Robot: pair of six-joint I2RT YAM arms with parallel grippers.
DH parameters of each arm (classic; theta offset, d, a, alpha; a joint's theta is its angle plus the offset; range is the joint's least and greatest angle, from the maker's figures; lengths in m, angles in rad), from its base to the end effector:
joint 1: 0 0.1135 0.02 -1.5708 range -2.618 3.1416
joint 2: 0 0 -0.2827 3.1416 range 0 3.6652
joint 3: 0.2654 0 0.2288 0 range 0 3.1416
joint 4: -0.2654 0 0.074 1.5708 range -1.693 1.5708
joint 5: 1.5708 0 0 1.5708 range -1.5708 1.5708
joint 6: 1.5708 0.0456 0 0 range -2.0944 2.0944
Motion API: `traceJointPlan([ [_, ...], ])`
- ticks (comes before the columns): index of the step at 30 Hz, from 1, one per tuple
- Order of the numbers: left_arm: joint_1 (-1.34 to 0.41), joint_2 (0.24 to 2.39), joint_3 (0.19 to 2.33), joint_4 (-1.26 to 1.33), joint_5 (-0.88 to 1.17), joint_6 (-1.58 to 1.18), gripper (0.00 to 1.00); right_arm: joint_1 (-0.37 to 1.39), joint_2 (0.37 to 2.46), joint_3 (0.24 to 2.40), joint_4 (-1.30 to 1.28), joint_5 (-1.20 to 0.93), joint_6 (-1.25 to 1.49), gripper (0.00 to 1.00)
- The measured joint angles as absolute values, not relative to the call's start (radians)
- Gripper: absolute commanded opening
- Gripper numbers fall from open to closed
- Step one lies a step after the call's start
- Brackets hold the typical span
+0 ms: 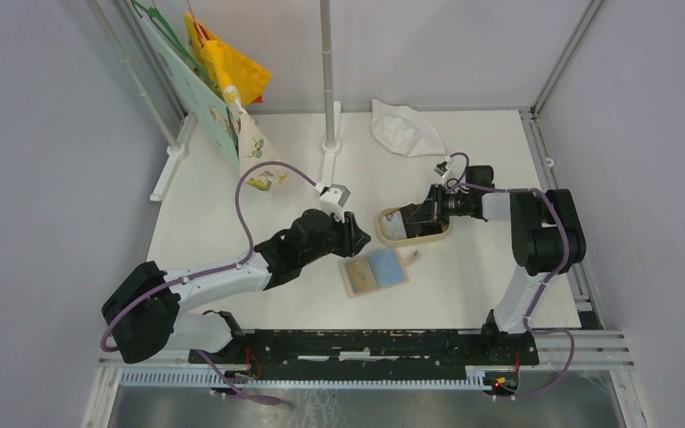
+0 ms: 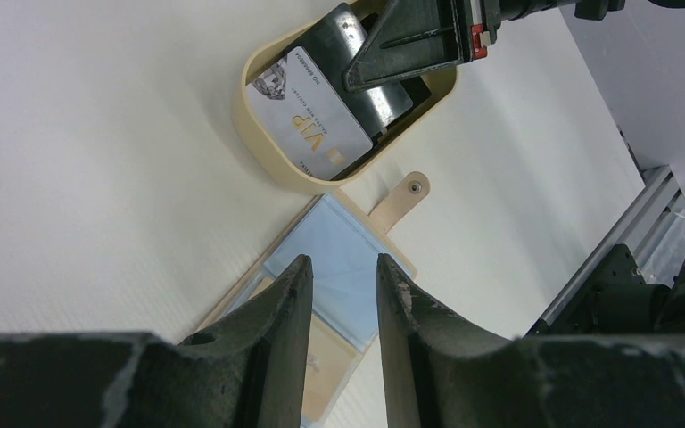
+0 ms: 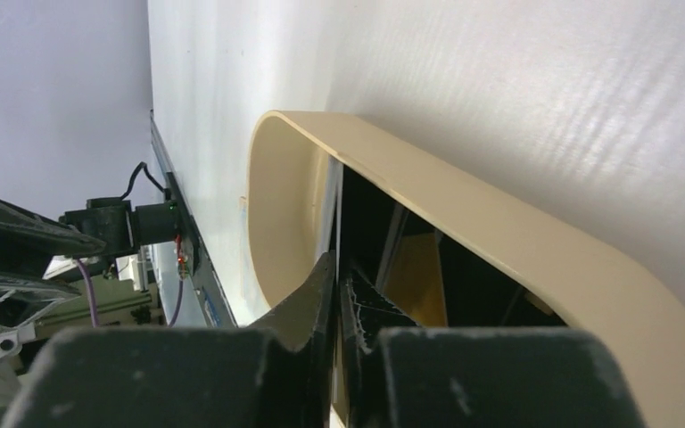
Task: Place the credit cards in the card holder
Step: Pick up the credit card from the storage box.
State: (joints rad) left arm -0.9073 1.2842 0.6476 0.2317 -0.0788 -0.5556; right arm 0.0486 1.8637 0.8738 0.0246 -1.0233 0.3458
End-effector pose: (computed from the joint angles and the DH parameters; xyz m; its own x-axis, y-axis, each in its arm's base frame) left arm 0.1649 -0.2051 0.2546 -0.5969 -0.0902 -0.7972 0.5015 0.7337 -0.4585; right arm 0.3263 0.0548 0.1522 -0.9457 0.1307 -0.2975 -0.2021 0.4805 0.8534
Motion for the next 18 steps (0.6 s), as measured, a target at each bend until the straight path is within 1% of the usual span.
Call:
traceJointPlan([
  [2, -0.907, 1.282, 0.647, 0.231, -0.079, -0.556, 0.39, 0.039, 1.864, 0.874, 0.017, -1.013, 0.342, 0.02],
  [6, -0.907, 1.274, 0.647, 0.231, -0.079, -0.556, 0.40, 0.025, 1.847, 0.874, -0.022, -0.988, 0.316, 0.01],
  [8, -0.907, 1.267, 0.646, 0.232, -0.078, -0.556, 0.43, 0.017, 1.825, 0.874, -0.050, -0.965, 0.295, 0.00],
  [10, -0.907, 1.256, 0.641, 0.234, -0.076, -0.556, 0.51, 0.001, 1.790, 0.873, -0.078, -0.945, 0.273, 0.00],
  [12, -0.908, 1.242, 0.631, 0.237, -0.071, -0.556, 0.62, -0.024, 1.736, 0.867, -0.096, -0.932, 0.255, 0.00],
  [13, -0.907, 1.232, 0.624, 0.242, -0.066, -0.557, 0.70, -0.035, 1.708, 0.864, -0.096, -0.927, 0.247, 0.00],
  [18, -0.907, 1.172, 0.591, 0.276, -0.031, -0.565, 0.97, -0.067, 1.577, 0.850, -0.083, -0.934, 0.214, 0.00],
])
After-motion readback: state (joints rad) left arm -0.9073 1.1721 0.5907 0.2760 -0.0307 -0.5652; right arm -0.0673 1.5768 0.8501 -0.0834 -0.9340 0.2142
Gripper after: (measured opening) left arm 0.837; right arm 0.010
